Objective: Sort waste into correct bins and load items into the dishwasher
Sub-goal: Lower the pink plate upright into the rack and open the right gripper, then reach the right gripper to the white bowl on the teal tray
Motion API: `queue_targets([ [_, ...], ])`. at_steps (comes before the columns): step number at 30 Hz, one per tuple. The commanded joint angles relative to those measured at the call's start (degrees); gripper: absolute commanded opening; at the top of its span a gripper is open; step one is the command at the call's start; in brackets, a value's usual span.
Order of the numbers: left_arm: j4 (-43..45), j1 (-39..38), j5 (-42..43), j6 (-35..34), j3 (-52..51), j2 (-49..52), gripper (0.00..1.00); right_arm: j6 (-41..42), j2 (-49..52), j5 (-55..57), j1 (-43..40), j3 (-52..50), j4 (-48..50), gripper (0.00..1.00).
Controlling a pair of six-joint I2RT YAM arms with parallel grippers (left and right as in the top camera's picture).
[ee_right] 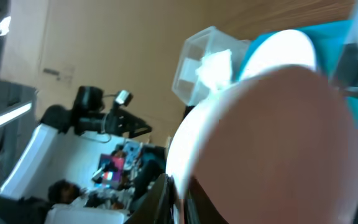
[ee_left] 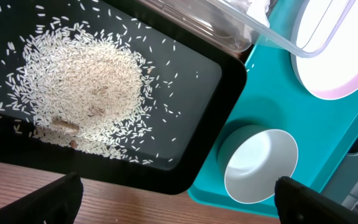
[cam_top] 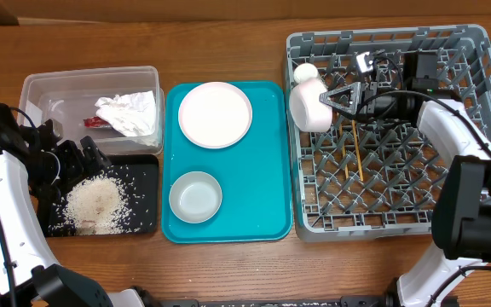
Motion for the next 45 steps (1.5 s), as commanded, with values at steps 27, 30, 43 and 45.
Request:
queue_targets([
  [27,0.04,-0.48,-0.11,0.85,1.11,-0.28,1.00,4.72,-0.09,8.74,-11.43,0.07,-8.81,0.38],
  [30,0.04,-0.48,-0.11,0.85,1.11,-0.28,1.00,4.70,-2.27,15.32,-11.21,1.42,-12.17,0.38],
  [43,0.04,-0.48,-0.11,0.85,1.11,-0.28,1.00,-0.07,-19.93,53.29,10.19,6.43,-20.98,0.38],
  [45,0.04,-0.48,-0.11,0.85,1.11,-0.28,1.00,-0.13,-20.41,57.75,16.87,6.43,-20.96,0.38],
])
